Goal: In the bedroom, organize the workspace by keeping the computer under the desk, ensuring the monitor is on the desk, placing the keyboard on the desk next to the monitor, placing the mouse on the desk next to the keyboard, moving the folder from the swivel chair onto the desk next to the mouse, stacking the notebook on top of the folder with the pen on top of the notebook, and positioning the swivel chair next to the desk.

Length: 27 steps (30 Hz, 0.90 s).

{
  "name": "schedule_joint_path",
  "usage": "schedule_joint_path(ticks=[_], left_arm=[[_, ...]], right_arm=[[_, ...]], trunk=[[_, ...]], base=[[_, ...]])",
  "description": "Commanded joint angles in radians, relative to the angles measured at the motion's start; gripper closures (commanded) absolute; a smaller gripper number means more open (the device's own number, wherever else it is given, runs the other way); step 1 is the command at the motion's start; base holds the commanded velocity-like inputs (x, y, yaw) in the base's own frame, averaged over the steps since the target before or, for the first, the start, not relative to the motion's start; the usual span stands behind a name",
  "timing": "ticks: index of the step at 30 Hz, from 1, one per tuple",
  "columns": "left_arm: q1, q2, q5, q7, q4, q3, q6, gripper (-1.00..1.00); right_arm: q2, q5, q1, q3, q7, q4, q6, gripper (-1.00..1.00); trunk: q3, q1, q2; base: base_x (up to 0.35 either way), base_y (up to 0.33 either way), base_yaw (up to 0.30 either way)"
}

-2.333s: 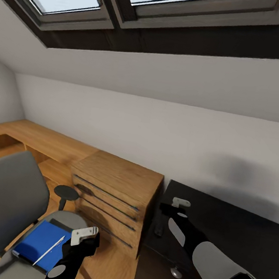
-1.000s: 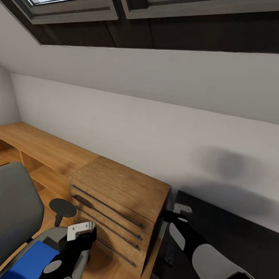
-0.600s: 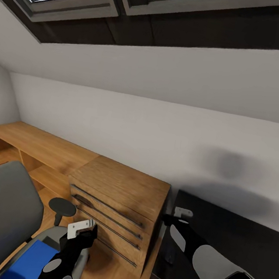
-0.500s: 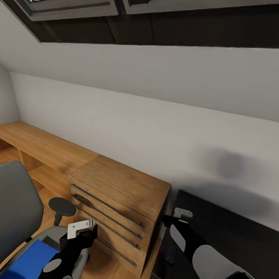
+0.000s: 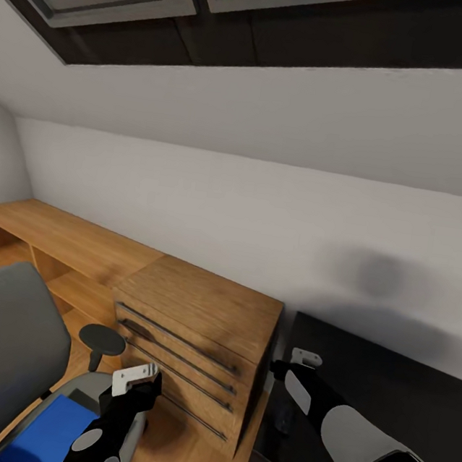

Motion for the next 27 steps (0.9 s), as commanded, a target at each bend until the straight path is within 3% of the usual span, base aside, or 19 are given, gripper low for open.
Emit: schedule_joint_path(ticks=[1, 5, 27], left_arm=[[-0.001, 0.001, 0.006, 0.009, -0.002, -0.002, 0.003, -1.0], [-0.001, 0.001, 0.006, 0.009, -0.002, -0.002, 0.003, -1.0], [-0.001, 0.002, 0.015, 0.007, 0.01, -0.003, 0.003, -1.0]], right_arm=[[-0.001, -0.004, -0.001, 0.005, -0.007, -0.002, 0.007, -1.0], [-0.001, -0.004, -0.001, 0.005, -0.005, -0.003, 0.017, -1.0], [-0.003, -0.004, -0.001, 0.005, -0.005, -0.003, 0.022, -1.0]], trunk=[[-0.005, 0.004, -0.008], [-0.017, 0.019, -0.036], [-0.017, 0.019, -0.036]], base=[[0.0, 0.0, 0.0], [0.0, 0.0, 0.0], [-0.017, 0.0, 0.0]])
